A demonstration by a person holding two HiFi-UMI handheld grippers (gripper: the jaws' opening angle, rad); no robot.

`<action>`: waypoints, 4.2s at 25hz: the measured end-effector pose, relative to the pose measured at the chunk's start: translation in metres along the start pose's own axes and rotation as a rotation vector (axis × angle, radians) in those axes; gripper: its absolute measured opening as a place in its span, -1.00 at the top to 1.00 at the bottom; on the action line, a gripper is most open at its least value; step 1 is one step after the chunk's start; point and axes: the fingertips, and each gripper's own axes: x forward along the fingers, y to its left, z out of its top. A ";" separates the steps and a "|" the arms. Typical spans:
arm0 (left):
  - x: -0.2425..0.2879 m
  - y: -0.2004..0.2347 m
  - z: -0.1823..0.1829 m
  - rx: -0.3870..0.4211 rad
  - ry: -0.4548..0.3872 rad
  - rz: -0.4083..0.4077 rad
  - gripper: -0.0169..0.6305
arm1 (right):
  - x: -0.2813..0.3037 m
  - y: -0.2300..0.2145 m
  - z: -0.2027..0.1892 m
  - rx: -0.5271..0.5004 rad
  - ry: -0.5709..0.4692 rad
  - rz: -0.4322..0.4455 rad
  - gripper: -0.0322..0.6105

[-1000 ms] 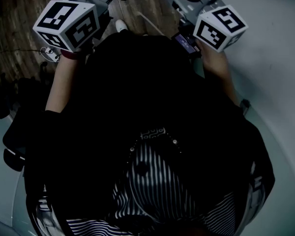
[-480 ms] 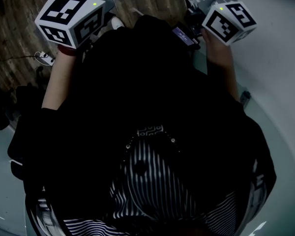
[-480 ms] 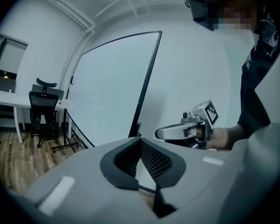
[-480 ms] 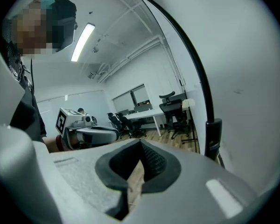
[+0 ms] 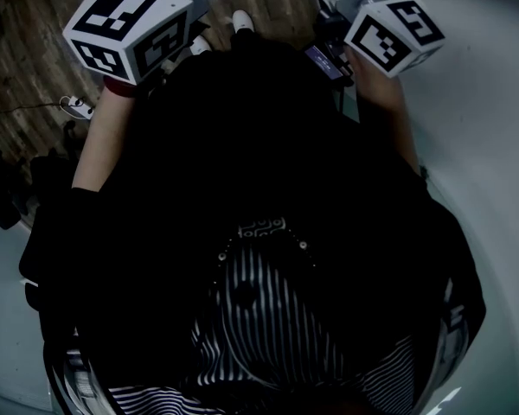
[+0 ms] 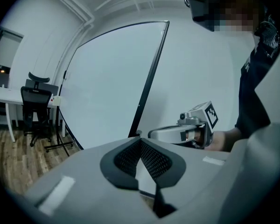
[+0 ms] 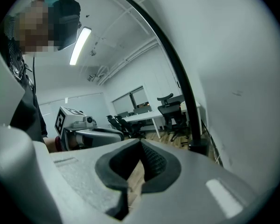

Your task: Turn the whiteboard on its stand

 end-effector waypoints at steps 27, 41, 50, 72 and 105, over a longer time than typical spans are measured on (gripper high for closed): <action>0.026 0.012 0.019 -0.063 -0.049 0.043 0.94 | -0.007 -0.062 0.020 0.020 -0.037 -0.124 0.84; 0.041 0.009 0.023 -0.079 -0.052 0.061 0.94 | -0.010 -0.078 0.029 0.028 -0.048 -0.119 0.57; 0.043 0.012 0.019 -0.106 -0.052 0.090 0.94 | 0.006 -0.095 0.038 0.016 -0.050 -0.157 0.25; 0.012 0.082 0.091 -0.112 -0.141 0.293 0.94 | 0.102 -0.088 0.114 -0.210 0.042 -0.063 0.09; 0.061 0.056 0.046 -0.085 -0.087 0.185 0.94 | 0.012 -0.151 0.049 -0.209 0.060 -0.364 0.66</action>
